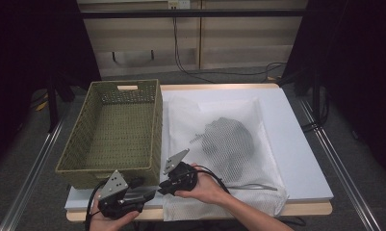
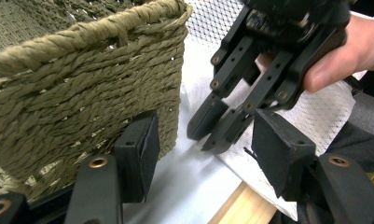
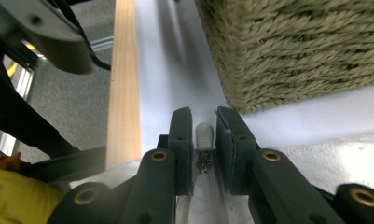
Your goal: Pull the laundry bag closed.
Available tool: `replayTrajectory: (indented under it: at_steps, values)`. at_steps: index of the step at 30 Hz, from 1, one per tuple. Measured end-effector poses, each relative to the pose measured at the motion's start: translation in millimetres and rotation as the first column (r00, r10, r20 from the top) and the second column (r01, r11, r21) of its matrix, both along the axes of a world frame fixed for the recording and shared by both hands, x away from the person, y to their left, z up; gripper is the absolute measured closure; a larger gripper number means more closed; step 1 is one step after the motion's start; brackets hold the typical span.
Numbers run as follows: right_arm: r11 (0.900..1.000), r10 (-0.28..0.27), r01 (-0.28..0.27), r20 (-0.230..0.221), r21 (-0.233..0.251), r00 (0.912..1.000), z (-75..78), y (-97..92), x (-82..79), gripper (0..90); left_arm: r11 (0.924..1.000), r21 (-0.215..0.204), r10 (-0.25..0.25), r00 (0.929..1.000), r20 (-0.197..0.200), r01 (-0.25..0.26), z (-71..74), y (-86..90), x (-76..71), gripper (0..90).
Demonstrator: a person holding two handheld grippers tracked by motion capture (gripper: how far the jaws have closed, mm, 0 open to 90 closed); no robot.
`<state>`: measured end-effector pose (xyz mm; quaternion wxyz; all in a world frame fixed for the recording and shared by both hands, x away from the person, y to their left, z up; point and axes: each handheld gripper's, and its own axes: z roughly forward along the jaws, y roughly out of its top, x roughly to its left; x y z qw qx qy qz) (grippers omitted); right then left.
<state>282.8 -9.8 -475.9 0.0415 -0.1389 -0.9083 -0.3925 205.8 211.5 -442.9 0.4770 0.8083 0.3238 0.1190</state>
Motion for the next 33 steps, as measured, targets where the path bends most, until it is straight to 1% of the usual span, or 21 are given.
replayTrajectory:
  at_steps: [4, 5, 7, 8, 9, 10, 12, 13, 15, 17, 19, 20, 21, 22, 23, 24, 25, 26, 29, 31, 33]
  values:
    - [0.9999, 0.009, -0.009, 0.021, -0.011, 0.9997, -3.3, 3.5, -1.1, 75.5, 1.0000, -0.002, 0.002, 1.0000, 0.001, -0.002, 0.3, 0.7, -0.6, 41.3]
    - [0.9998, 0.014, -0.013, 0.035, -0.012, 0.9993, -3.7, 3.6, -1.1, 75.6, 1.0000, -0.004, 0.003, 1.0000, 0.000, -0.003, 0.2, 0.6, -0.7, 41.3]
    - [0.9999, 0.007, -0.007, 0.039, -0.012, 0.9992, -4.1, 3.5, -1.9, 77.5, 1.0000, -0.004, 0.005, 1.0000, 0.000, -0.005, 0.3, 0.4, -1.0, 41.3]
    - [0.9999, 0.008, -0.007, 0.054, -0.015, 0.9985, -4.5, 3.4, -3.3, 78.1, 1.0000, -0.004, 0.004, 1.0000, 0.001, -0.004, 0.4, 0.1, -1.2, 41.3]
    - [0.9998, 0.004, -0.003, 0.063, -0.019, 0.9980, -4.3, 3.4, -4.1, 81.2, 1.0000, 0.001, 0.004, 1.0000, 0.000, -0.004, 0.6, -0.1, -1.3, 41.2]
    - [0.9997, 0.001, 0.000, 0.068, -0.024, 0.9977, -3.9, 3.4, -4.2, 81.7, 1.0000, 0.000, 0.003, 1.0000, 0.001, -0.003, 0.7, -0.3, -1.3, 41.2]
    - [0.9997, -0.016, 0.017, 0.048, -0.020, 0.9987, -3.4, 3.7, -3.8, 81.9, 1.0000, 0.001, 0.004, 1.0000, 0.000, -0.004, 0.7, -0.2, -1.3, 41.2]
    - [0.9997, -0.016, 0.017, 0.053, -0.017, 0.9985, -3.3, 3.6, -3.6, 82.0, 1.0000, 0.006, 0.002, 1.0000, 0.001, -0.002, 0.6, 0.0, -1.1, 41.2]
    - [0.9996, -0.023, 0.024, 0.041, -0.015, 0.9989, -1.4, 1.0, -3.5, 82.0, 1.0000, 0.005, 0.001, 1.0000, 0.000, -0.001, 0.6, 0.1, -1.1, 41.3]
    - [0.9995, -0.032, 0.031, 0.048, 0.003, 0.9984, 2.6, -3.5, -3.0, 82.0, 0.9999, -0.009, 0.007, 1.0000, 0.001, -0.007, 0.8, 0.2, -1.3, 41.3]
    - [0.9979, -0.049, 0.048, 0.036, 0.044, 0.9981, 6.4, -9.4, -1.9, 82.0, 0.9999, -0.012, 0.007, 1.0000, 0.003, -0.007, 1.6, 0.6, -1.7, 41.3]
    - [0.9968, -0.062, 0.060, 0.034, 0.053, 0.9975, 8.0, -12.8, -1.6, 82.0, 0.9998, -0.017, 0.012, 0.9999, 0.005, -0.012, 2.4, 0.2, -2.5, 41.4]
    - [0.9963, -0.063, 0.061, 0.034, 0.061, 0.9975, 8.5, -14.6, -0.9, 82.0, 0.9995, -0.030, 0.007, 1.0000, 0.003, -0.006, 3.4, -0.5, -3.8, 41.6]
    - [0.9951, -0.075, 0.073, 0.030, 0.067, 0.9967, 9.7, -17.6, -0.5, 82.0, 0.9994, -0.036, -0.005, 1.0000, -0.001, 0.005, 3.8, -1.5, -4.4, 42.2]
    - [0.9934, -0.085, 0.082, 0.023, 0.079, 0.9961, 10.8, -19.8, 0.3, 82.0, 0.9993, -0.034, -0.015, 0.9999, -0.005, 0.015, 4.2, -2.7, -4.8, 44.1]
    - [0.9919, -0.089, 0.087, 0.016, 0.092, 0.9959, 12.4, -21.6, 0.7, 82.0, 0.9986, -0.049, -0.022, 0.9997, -0.013, 0.021, 4.0, -4.8, -4.4, 46.4]
    - [0.9909, -0.092, 0.090, 0.021, 0.100, 0.9955, 14.0, -22.9, 1.3, 82.0, 0.9980, -0.056, -0.033, 0.9991, -0.026, 0.031, 4.2, -7.5, -4.4, 47.2]
    - [0.9889, -0.102, 0.099, 0.022, 0.110, 0.9945, 15.7, -24.2, 1.4, 82.0, 0.9978, -0.049, -0.046, 0.9986, -0.025, 0.045, 3.8, -9.9, -4.6, 47.9]
    - [0.9852, -0.113, 0.110, 0.017, 0.132, 0.9935, 18.4, -27.9, 1.5, 82.0, 0.9964, -0.050, -0.071, 0.9964, -0.045, 0.069, 2.7, -14.6, -5.1, 48.3]
    - [0.9842, -0.115, 0.112, 0.017, 0.138, 0.9932, 19.5, -29.2, 1.8, 82.0, 0.9961, -0.051, -0.074, 0.9959, -0.051, 0.072, 2.3, -16.5, -4.2, 48.6]
    - [0.9828, -0.121, 0.117, 0.019, 0.142, 0.9925, 20.9, -30.1, 1.3, 81.9, 0.9948, -0.063, -0.084, 0.9943, -0.065, 0.080, 0.6, -19.5, -2.2, 48.6]
